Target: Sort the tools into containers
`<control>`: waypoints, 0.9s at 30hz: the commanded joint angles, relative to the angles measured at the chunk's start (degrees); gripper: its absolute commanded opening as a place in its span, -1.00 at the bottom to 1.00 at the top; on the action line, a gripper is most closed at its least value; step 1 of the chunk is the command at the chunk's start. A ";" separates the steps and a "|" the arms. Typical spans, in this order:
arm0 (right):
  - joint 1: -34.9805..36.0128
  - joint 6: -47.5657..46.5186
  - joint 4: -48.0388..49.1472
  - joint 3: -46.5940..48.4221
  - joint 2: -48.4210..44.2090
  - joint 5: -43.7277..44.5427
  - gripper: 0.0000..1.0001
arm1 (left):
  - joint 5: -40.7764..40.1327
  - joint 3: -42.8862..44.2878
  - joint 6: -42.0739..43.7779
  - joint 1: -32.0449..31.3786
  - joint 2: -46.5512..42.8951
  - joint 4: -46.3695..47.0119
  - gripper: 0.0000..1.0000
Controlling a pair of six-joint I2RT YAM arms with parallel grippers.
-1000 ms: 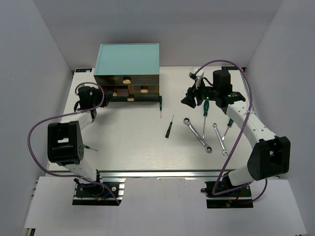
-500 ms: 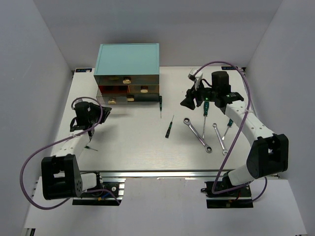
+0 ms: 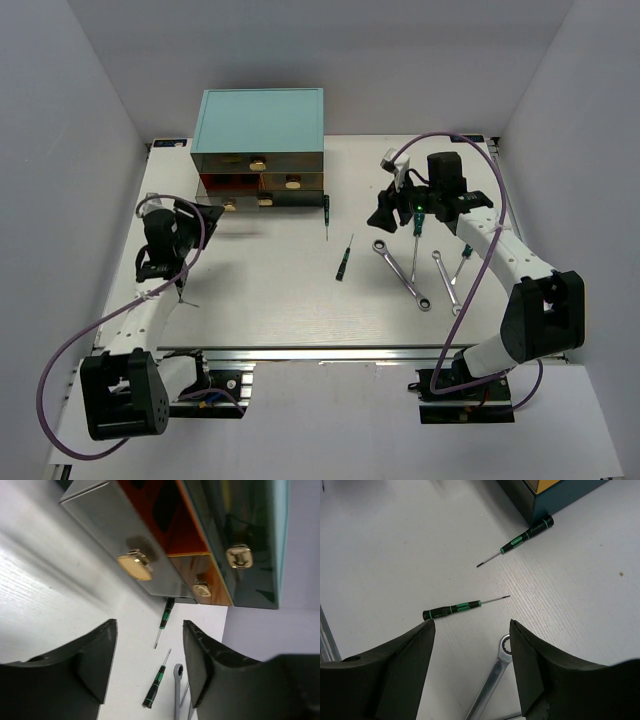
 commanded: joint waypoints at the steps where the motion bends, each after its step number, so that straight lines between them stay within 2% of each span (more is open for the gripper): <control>1: -0.28 -1.42 -0.69 -0.69 -0.16 -1.18 0.34 | -1.67 5.62 1.90 -0.05 -1.67 -2.64 0.33; 4: -0.36 -1.33 -0.69 -1.04 0.02 -1.18 0.34 | -3.70 13.96 1.20 0.04 2.88 -16.59 0.44; 12: -0.36 -0.80 -0.52 -0.60 0.28 -0.75 0.42 | -1.95 25.74 -2.93 -0.05 15.38 -24.10 0.53; 16: -0.28 -0.89 -0.08 -1.04 -0.24 -0.04 0.43 | -1.42 32.26 -2.41 0.04 21.01 -32.35 0.54; 19: -0.36 -0.71 0.45 -1.66 -0.60 0.14 0.43 | -1.95 34.19 -1.97 -0.14 22.77 -33.34 0.55; 20: -0.28 -0.45 0.71 -1.74 -0.60 0.05 0.44 | -2.30 34.55 -1.88 -0.05 23.03 -33.25 0.61; 21: -0.36 -0.28 0.71 -1.75 -0.51 -0.04 0.43 | -2.82 35.16 -1.97 -0.05 23.82 -33.25 0.76; 27: -0.36 0.08 0.89 -1.48 -0.33 0.05 0.43 | -2.39 36.92 -2.50 -0.40 27.43 -32.46 0.75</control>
